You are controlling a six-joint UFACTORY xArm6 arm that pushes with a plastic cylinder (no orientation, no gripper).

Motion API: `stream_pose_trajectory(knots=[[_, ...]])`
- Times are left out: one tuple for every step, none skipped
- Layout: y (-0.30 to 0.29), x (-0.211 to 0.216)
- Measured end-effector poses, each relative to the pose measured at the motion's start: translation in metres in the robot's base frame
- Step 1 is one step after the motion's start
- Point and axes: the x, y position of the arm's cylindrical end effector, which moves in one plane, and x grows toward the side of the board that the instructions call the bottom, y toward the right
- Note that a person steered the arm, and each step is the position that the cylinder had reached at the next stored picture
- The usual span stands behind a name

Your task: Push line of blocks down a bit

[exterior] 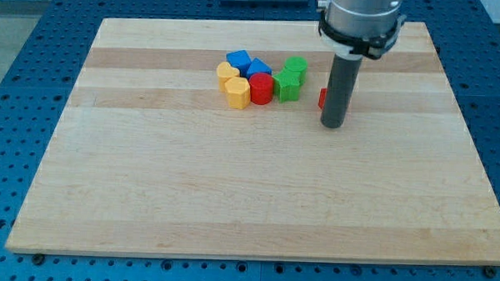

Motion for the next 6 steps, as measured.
stream_pose_trajectory(knots=[[0.004,-0.023],[0.017,-0.042],[0.032,-0.064],[0.048,-0.084],[0.051,-0.105],[0.048,-0.119]])
